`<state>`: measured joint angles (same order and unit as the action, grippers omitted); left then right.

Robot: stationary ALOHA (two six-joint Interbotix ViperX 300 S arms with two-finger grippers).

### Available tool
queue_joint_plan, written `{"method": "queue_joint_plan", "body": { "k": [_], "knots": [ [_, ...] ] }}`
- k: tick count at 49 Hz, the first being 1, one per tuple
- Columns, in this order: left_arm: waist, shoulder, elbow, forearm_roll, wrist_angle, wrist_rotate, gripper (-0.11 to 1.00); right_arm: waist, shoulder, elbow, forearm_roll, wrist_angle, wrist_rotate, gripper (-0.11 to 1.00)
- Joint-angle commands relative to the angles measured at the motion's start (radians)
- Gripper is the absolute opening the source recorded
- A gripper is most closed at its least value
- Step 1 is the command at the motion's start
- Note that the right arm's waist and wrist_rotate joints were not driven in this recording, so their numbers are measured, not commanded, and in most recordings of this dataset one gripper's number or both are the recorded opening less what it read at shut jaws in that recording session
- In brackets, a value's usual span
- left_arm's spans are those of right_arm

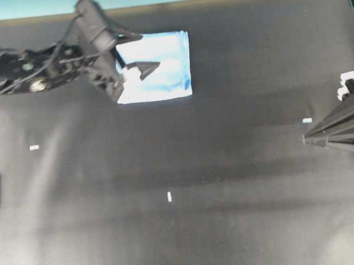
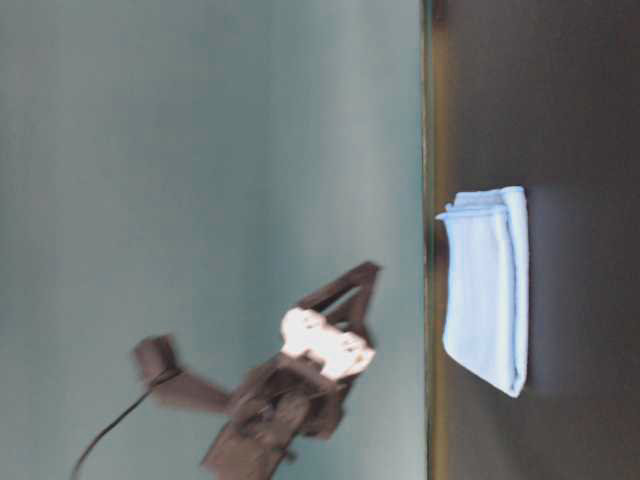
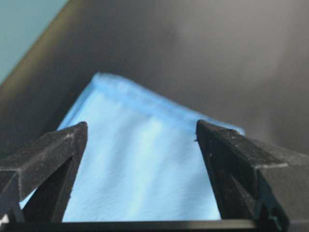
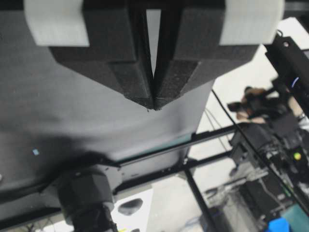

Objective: Push a blue cloth with the left arm to wipe the desk.
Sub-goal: 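Move the left gripper over the folded blue cloth and lower onto it, then push the blue cloth with the left gripper toward the near-left table edge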

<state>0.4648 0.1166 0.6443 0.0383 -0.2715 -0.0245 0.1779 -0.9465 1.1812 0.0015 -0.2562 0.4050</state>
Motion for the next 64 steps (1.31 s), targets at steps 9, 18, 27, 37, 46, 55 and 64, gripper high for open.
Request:
{"method": "queue_joint_plan", "body": {
  "k": [9,18,27,37,46,55,64],
  "knots": [
    [0.037,0.164,-0.103,0.003,0.055,0.000,0.88,0.000,0.009,-0.011,0.002,-0.005,-0.002,0.00],
    [0.041,0.221,-0.133,0.005,0.055,0.000,0.88,0.000,0.009,-0.008,0.002,-0.005,-0.002,0.00],
    [0.040,0.239,-0.123,0.003,0.057,-0.005,0.88,0.000,0.009,-0.005,0.002,-0.005,0.000,0.00],
    [0.034,0.232,-0.075,0.003,0.049,-0.018,0.88,-0.002,0.009,0.000,0.002,-0.005,0.000,0.00],
    [0.008,0.221,-0.040,0.003,0.048,-0.018,0.88,-0.002,0.009,0.006,0.002,-0.005,-0.002,0.00],
    [-0.046,0.179,0.011,0.005,0.018,-0.018,0.88,-0.002,0.008,0.012,0.002,-0.003,-0.002,0.00],
    [-0.110,0.140,0.084,0.003,0.015,-0.020,0.88,-0.002,0.000,0.012,0.002,0.009,-0.002,0.00]
  ]
}}
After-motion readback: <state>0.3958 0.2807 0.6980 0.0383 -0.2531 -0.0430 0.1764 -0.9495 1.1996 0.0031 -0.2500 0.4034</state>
